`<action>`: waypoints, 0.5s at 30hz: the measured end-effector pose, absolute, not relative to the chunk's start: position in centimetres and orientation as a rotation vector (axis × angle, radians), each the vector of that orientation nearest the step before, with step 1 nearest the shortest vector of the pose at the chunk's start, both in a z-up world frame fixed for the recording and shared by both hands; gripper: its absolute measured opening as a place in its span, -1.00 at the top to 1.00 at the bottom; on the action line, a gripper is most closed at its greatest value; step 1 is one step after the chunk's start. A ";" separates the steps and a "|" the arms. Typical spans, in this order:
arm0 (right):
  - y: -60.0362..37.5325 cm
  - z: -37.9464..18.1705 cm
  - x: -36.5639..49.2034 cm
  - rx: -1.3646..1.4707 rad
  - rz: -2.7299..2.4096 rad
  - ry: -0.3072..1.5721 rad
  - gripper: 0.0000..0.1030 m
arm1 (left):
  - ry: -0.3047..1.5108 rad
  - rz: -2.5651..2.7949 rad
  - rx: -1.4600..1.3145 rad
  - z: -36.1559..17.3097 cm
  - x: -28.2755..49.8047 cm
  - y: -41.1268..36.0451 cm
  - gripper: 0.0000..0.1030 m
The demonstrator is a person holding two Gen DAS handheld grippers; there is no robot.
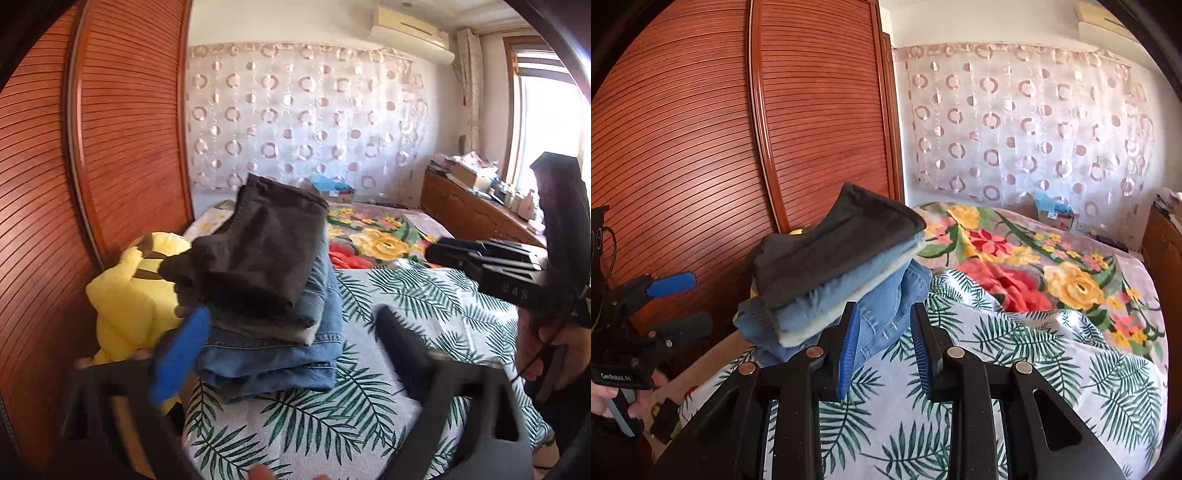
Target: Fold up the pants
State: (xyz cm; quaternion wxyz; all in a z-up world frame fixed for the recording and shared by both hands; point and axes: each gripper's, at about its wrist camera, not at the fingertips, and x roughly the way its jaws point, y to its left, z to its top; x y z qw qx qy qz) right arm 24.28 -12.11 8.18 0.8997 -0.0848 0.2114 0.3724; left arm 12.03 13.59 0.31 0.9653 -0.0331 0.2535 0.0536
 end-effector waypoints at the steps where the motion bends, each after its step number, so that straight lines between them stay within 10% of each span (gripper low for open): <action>1: -12.2 8.1 24.2 -0.174 0.771 0.438 0.44 | 0.507 0.108 -0.068 0.5 11.9 13.6 -1.00; 15: -14.4 8.2 21.2 -0.157 0.730 0.424 0.38 | 0.496 0.093 -0.038 1.7 10.1 11.6 -1.00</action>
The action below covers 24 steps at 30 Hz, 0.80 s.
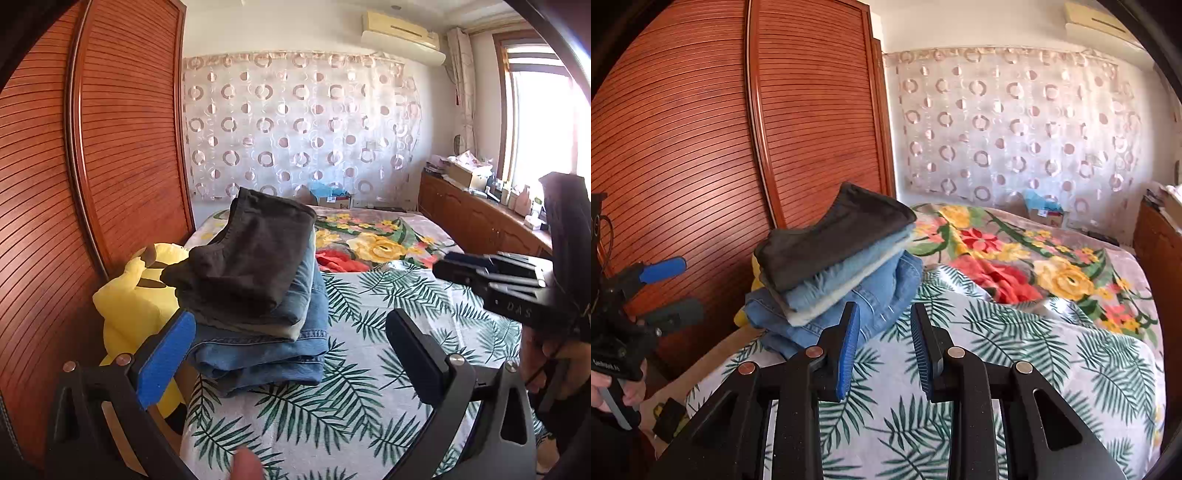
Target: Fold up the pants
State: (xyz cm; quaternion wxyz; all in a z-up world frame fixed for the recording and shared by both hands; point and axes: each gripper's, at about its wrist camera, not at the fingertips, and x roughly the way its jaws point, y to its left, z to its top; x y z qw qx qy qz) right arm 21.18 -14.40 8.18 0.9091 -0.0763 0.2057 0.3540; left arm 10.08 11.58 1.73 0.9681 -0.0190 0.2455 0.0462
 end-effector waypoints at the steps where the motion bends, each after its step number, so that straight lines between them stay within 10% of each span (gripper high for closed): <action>1: -14.7 8.2 20.9 -0.158 0.725 0.422 0.31 | 0.493 0.091 -0.046 1.9 10.0 11.5 -1.00; 12: -17.5 7.6 18.0 -0.142 0.622 0.394 -0.26 | 0.491 0.047 -0.042 1.8 10.5 8.3 -1.00; 24: -20.4 7.4 15.1 -0.111 0.461 0.371 -0.35 | 0.512 -0.050 -0.017 1.5 12.0 2.1 -1.00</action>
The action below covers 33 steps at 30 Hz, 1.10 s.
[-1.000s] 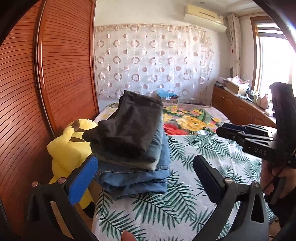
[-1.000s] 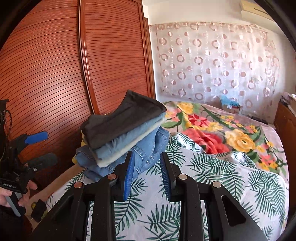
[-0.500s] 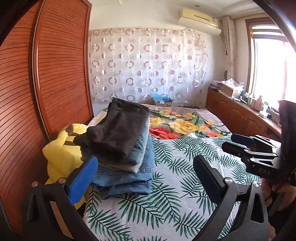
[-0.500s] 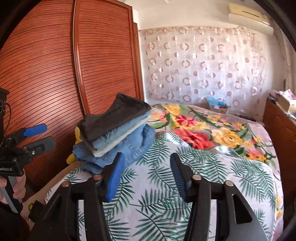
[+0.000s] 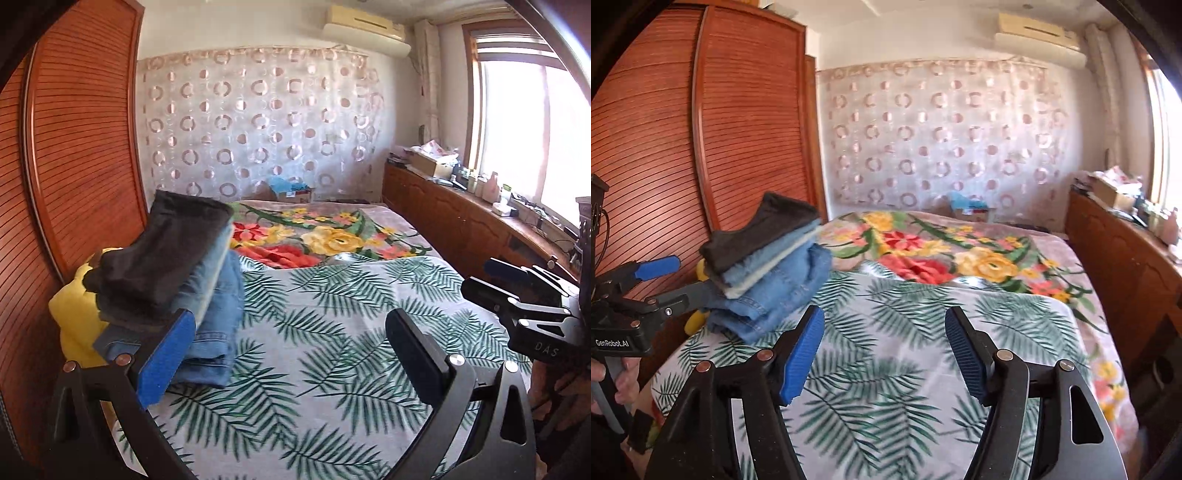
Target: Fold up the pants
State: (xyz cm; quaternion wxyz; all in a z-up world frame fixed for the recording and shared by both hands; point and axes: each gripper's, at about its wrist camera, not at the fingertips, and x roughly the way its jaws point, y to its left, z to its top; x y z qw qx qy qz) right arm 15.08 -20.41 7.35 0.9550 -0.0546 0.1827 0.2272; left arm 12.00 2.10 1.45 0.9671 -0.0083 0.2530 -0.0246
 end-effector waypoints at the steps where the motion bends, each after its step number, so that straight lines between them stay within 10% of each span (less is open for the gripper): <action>1: -20.8 7.5 14.7 -0.101 0.453 0.369 -0.35 | 0.509 -0.056 -0.014 1.6 11.9 1.7 -1.00; 33: -17.8 6.3 4.5 -0.017 0.227 0.214 -0.49 | 0.370 -0.049 -0.008 6.4 5.7 -1.2 -1.00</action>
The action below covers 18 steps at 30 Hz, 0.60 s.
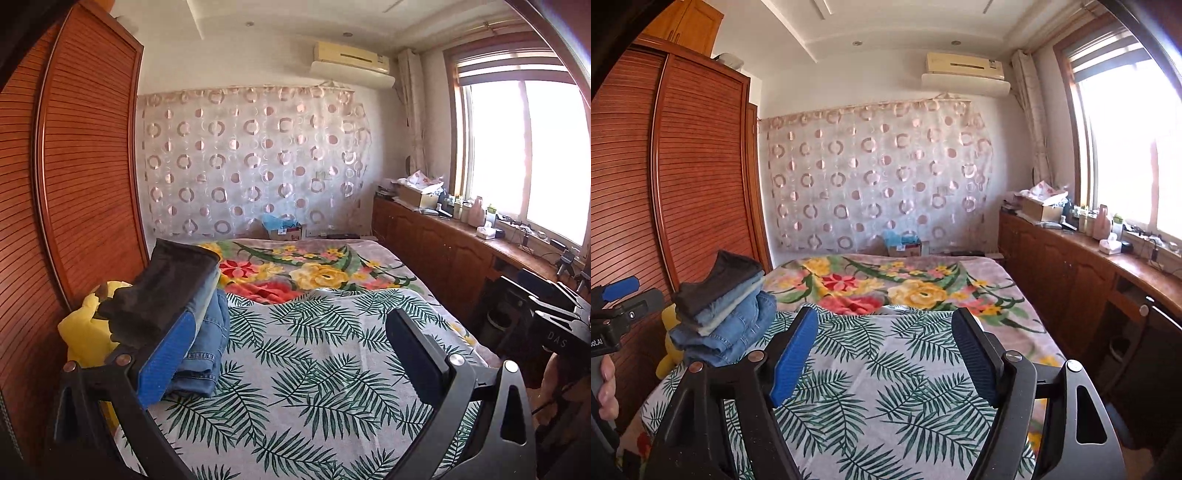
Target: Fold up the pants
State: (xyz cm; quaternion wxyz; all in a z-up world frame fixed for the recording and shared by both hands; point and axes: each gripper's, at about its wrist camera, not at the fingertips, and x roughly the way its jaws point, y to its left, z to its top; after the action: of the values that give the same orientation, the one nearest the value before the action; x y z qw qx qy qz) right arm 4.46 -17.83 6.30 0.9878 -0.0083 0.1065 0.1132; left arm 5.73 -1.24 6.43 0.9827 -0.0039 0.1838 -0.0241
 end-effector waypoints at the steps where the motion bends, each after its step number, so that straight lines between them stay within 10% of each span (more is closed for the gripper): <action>1: -17.8 6.1 4.4 -0.017 0.229 0.215 -0.49 | 0.371 -0.047 -0.008 6.3 5.8 -1.2 -1.00; 18: -20.2 6.4 5.2 -0.015 0.238 0.225 -0.49 | 0.381 -0.039 -0.010 6.0 6.0 -1.0 -1.00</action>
State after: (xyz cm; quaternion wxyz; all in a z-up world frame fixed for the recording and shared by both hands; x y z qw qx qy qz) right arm 5.21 -20.20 6.36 0.9866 -0.0075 0.1118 0.1184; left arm 5.98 -0.97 5.97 0.9817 -0.0049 0.1895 -0.0192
